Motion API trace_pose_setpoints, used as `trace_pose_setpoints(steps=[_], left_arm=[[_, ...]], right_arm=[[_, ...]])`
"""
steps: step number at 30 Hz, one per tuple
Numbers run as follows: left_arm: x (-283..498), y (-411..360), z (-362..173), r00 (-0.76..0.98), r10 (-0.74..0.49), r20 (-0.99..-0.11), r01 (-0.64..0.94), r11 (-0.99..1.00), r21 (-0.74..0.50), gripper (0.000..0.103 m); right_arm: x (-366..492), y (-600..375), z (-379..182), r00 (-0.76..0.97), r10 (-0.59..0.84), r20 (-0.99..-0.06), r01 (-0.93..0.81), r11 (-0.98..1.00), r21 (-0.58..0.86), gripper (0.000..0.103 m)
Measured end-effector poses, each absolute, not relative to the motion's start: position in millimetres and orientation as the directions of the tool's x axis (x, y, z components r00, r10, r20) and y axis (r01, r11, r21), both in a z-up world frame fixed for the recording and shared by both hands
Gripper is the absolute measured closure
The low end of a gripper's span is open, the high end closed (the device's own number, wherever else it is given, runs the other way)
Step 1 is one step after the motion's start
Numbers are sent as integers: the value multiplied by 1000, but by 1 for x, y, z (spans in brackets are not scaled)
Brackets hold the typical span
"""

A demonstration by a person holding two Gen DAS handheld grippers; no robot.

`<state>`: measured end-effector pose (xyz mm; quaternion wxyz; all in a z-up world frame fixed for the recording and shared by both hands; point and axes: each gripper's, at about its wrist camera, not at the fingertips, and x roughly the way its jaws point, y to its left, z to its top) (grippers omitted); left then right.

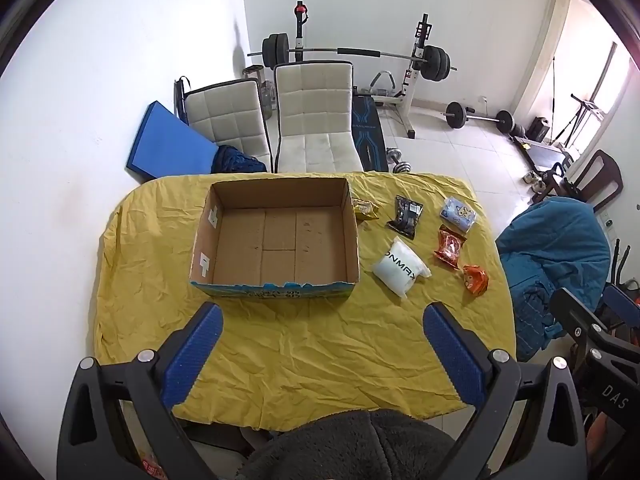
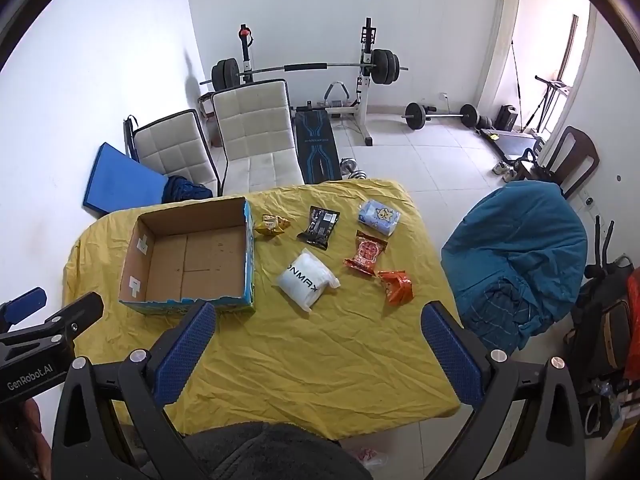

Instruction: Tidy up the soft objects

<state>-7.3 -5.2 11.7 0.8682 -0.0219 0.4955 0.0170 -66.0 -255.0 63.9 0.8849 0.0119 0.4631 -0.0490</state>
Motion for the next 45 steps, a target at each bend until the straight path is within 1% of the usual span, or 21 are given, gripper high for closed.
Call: trace_pose_setpoints(steps=[17,31,45], left_arm=[[-10,-2,17,525,12,-851,-66,997,-27,0],[-22,6,27,572,37,-819,-102,994,-26,0],[-25,12,31,587,39,-809,-107,994,-30,0]], right_arm=[[-68,-248,75,597,-73,-799,80,996,-31,0],[-75,-244,89,647,-81,-758,77,996,-40,0],[-77,-238,94,664,-75,-744,64,997,-44,0]])
